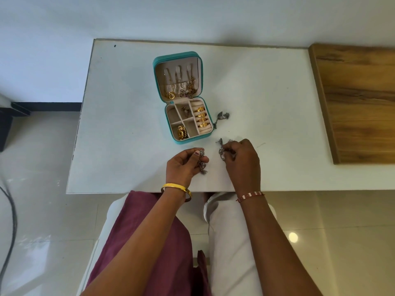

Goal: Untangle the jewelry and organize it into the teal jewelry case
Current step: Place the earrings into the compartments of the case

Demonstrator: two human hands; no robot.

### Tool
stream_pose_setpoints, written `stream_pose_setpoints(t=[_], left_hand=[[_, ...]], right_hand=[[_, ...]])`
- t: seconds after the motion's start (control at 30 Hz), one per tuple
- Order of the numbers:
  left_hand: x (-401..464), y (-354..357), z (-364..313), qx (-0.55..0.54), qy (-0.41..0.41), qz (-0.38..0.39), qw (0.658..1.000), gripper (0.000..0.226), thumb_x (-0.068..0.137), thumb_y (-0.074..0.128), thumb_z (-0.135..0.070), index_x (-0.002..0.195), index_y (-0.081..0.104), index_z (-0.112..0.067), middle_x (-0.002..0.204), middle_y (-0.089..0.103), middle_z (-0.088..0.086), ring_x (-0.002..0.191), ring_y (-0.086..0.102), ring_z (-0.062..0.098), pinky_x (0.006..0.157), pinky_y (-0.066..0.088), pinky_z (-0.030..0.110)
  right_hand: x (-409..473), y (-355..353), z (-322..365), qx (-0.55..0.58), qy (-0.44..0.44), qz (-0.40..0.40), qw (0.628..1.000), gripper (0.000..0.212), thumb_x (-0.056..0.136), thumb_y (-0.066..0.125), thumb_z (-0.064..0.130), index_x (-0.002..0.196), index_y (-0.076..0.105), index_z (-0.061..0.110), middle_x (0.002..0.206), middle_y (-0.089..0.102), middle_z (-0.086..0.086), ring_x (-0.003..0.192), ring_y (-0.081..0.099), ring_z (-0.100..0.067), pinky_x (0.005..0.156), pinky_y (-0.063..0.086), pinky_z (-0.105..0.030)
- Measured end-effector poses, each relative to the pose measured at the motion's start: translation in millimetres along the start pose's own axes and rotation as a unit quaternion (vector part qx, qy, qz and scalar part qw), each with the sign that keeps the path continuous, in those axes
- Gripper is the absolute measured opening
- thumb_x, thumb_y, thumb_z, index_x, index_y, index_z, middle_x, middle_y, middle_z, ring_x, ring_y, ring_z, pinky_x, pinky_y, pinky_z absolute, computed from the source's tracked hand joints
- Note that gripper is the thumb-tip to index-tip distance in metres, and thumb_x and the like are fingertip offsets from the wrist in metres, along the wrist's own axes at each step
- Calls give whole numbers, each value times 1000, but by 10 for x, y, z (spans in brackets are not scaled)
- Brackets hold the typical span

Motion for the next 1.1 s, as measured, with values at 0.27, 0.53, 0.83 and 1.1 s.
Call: stream_pose_setpoints(t=[0.27,0.53,0.83,1.1], left_hand=[[10,-5,12,-19,-9,7,1000,16,89,53,-7,85,65,-16,62,70,-6,79,66,18,76,55,24],[17,-17,20,-31,-16,8,999,16,88,53,-7,85,65,-16,63,71,-5,74,68,14,76,56,24],[37,-35,58,-79,-49,10,996,17,89,50,-4,87,66,-11,68,71,2,68,69,13,72,57,24],[26,-35,50,-80,-45,12,996,16,89,50,-4,89,66,-9,66,71,1,66,69,12,72,57,24]], right_hand=[[9,-46,-47,19,21,-7,1000,22,86,60,5,108,65,2,108,63,-16,99,59,-24,83,33,-12],[-29,-153,71,121,-30,-68,990,15,85,62,7,98,67,1,95,68,-14,82,60,-17,76,46,-21],[-79,-466,92,231,-33,-206,950,15,85,56,4,94,68,4,89,66,-5,79,62,-14,67,50,-17],[-138,-628,168,340,-28,-247,907,14,88,49,16,92,60,9,83,62,3,79,62,-14,73,51,-20]])
Point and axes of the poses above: each hand's wrist, its own x-axis towards the middle knuckle, its own y-axis out of the palm, z = x × y, the point moved 7 cm from there along x, towards the middle knuckle
